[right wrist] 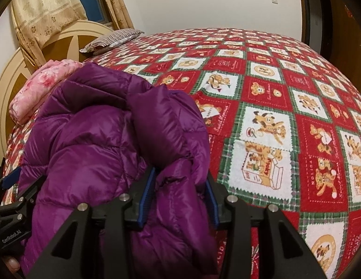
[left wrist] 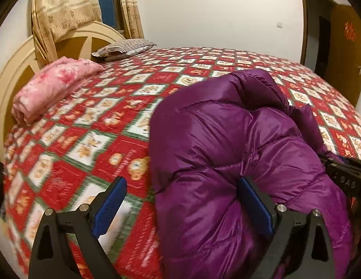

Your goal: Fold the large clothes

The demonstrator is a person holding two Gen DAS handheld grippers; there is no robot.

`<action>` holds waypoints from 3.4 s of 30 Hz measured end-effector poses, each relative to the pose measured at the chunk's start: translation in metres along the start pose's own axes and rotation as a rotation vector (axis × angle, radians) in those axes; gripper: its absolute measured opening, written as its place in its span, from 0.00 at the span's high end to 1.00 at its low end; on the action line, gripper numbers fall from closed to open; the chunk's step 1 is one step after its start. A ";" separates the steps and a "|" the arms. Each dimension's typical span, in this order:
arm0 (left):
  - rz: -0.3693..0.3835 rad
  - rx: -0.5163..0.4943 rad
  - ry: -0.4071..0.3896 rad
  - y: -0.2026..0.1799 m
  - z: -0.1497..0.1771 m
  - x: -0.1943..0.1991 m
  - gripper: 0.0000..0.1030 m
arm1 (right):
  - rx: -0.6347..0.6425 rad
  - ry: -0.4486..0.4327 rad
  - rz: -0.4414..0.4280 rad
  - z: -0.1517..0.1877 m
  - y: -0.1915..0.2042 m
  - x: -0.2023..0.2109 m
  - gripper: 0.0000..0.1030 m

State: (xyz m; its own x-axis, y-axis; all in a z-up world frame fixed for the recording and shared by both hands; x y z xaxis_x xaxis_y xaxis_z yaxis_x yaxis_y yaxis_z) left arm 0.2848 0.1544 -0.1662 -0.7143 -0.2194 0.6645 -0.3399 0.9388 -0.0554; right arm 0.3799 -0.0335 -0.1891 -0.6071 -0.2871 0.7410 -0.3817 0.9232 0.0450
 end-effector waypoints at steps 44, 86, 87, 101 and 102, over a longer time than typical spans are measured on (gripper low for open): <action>0.041 0.037 -0.237 0.033 -0.009 0.199 0.06 | 0.110 -0.296 0.000 0.007 0.055 0.216 0.24; 0.043 0.058 -0.237 0.031 -0.016 0.196 0.06 | 0.109 -0.296 -0.010 0.008 0.061 0.215 0.24; 0.041 0.057 -0.241 0.031 -0.016 0.197 0.06 | 0.109 -0.298 -0.011 0.008 0.063 0.215 0.24; 0.005 0.032 -0.259 0.024 -0.013 0.197 0.06 | 0.107 -0.302 -0.014 0.006 0.064 0.217 0.24; 0.003 0.030 -0.261 0.024 -0.013 0.197 0.06 | 0.108 -0.302 -0.015 0.006 0.064 0.217 0.24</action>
State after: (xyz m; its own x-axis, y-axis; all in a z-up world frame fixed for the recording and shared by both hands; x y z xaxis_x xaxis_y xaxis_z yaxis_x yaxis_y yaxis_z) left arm 0.1438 0.1371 -0.0266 -0.8480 -0.2810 0.4494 -0.3523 0.9323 -0.0818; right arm 0.2196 -0.0382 -0.0295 -0.7739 -0.3781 0.5080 -0.4540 0.8905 -0.0288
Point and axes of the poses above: each gripper's, at about its wrist camera, not at the fingertips, and x roughly against the way its jaws point, y to its left, z to its underside, the point moved 2 cm from there along -x, roughly the way its jaws point, and after that the axes turned 12 degrees about x, right-handed, at the moved point
